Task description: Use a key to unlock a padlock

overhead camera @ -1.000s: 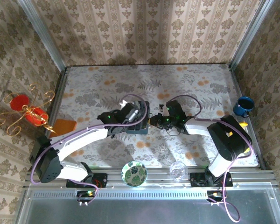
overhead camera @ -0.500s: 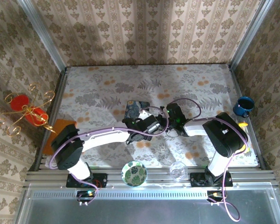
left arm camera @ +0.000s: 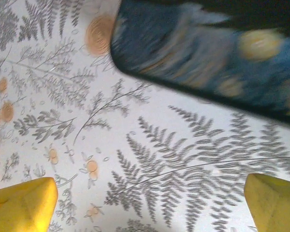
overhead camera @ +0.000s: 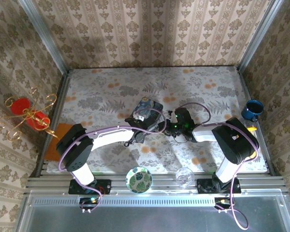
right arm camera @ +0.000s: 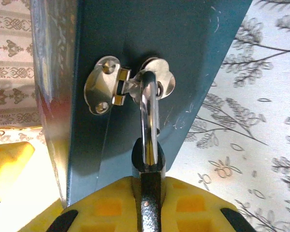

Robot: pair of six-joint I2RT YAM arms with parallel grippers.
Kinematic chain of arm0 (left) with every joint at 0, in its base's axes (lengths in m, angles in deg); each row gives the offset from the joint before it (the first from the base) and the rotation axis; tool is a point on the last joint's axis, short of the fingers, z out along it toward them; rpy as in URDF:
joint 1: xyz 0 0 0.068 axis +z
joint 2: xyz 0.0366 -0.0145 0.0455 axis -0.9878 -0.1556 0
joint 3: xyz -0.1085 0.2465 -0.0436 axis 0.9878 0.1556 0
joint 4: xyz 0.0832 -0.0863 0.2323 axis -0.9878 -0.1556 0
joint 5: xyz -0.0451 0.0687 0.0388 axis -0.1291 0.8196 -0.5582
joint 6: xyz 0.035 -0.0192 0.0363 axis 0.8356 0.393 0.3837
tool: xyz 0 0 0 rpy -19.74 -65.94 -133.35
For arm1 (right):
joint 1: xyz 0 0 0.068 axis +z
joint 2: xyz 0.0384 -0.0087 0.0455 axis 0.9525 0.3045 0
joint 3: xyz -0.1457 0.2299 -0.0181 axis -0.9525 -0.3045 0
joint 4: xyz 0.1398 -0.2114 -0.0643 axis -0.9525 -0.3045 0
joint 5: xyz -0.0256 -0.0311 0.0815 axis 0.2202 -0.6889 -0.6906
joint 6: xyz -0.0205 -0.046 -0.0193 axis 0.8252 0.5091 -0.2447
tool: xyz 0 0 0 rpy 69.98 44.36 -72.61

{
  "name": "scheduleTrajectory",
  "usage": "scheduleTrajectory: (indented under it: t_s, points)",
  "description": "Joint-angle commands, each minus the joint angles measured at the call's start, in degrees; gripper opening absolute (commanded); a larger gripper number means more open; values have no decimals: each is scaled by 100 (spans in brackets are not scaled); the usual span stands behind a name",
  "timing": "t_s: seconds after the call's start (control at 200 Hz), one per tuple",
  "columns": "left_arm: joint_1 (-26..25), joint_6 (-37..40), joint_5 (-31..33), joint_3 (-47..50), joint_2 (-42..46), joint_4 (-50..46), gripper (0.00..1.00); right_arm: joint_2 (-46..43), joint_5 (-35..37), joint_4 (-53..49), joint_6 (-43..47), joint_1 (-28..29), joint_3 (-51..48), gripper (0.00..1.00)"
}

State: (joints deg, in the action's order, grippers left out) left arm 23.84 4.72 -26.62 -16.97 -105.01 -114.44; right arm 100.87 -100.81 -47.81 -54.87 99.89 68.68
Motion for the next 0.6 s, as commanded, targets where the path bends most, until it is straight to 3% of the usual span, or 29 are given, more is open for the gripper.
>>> scheduleTrajectory:
  t_s: [0.0, 0.18, 0.375, 0.595]
  points:
    - [80, -153, 20, 81, 338, -3, 100, -190, -338, -328, 444, -19, 54, 0]
    - [91, -269, -327, 134, 777, 336, 100, -273, -380, -615, 708, -28, 129, 5]
    - [-8, -373, -416, 211, 1491, 785, 100, -428, 34, -1011, 855, -80, 172, 15]
    - [24, -63, -369, -93, 926, 1184, 100, -360, 384, -1209, 932, -134, 289, 23]
